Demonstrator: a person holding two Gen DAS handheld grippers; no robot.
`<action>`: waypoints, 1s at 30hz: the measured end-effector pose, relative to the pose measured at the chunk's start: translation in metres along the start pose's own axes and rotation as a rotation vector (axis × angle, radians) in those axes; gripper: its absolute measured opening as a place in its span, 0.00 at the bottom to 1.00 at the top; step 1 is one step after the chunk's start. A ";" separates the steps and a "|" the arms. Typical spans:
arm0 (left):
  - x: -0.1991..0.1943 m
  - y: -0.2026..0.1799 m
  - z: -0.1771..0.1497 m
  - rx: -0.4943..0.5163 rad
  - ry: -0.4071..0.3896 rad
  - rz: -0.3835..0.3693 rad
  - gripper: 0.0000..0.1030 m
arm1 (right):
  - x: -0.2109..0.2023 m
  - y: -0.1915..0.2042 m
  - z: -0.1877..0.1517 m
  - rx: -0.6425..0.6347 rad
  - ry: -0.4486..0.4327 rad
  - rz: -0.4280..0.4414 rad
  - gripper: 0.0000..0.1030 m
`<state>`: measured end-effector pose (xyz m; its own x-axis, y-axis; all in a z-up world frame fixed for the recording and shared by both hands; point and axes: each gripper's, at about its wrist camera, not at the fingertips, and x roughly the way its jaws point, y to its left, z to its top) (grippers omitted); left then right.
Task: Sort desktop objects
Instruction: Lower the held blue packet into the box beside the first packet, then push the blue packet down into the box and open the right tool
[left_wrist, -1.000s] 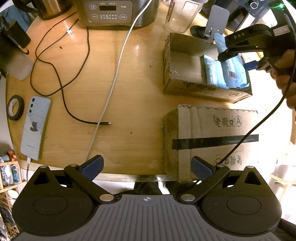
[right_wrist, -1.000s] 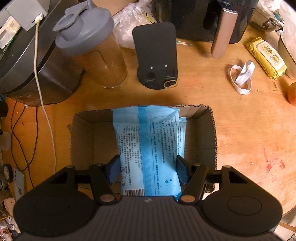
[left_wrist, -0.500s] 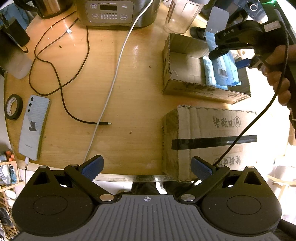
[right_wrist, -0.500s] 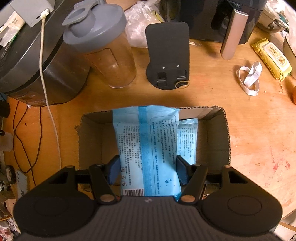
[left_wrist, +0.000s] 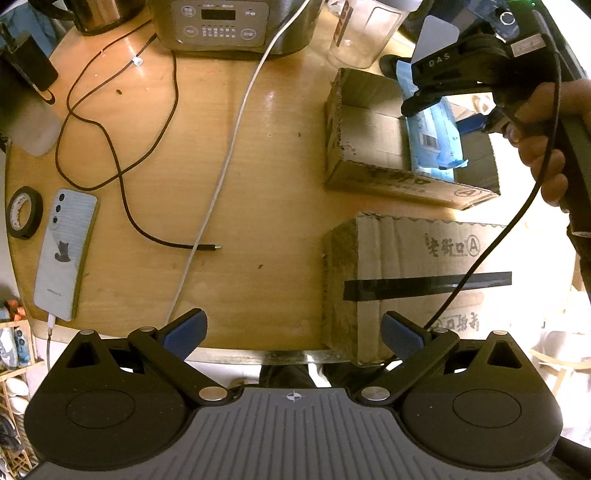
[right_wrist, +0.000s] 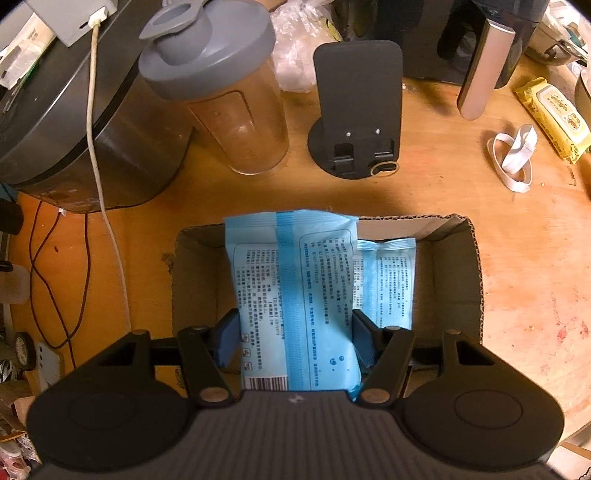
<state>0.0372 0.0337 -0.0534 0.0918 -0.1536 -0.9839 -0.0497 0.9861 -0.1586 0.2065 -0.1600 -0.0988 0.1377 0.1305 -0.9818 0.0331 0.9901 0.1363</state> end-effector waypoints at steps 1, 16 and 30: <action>0.000 0.001 0.000 -0.001 0.001 0.000 1.00 | 0.001 0.001 0.000 0.000 0.000 0.000 0.59; 0.002 0.007 0.001 -0.015 0.008 0.009 1.00 | 0.011 0.014 0.001 0.000 0.010 0.005 0.59; 0.006 0.010 0.001 -0.022 0.024 0.020 1.00 | 0.041 0.012 0.001 0.008 0.032 -0.029 0.59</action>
<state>0.0382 0.0429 -0.0610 0.0662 -0.1353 -0.9886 -0.0732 0.9874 -0.1400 0.2132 -0.1427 -0.1369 0.1049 0.1036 -0.9891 0.0444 0.9931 0.1087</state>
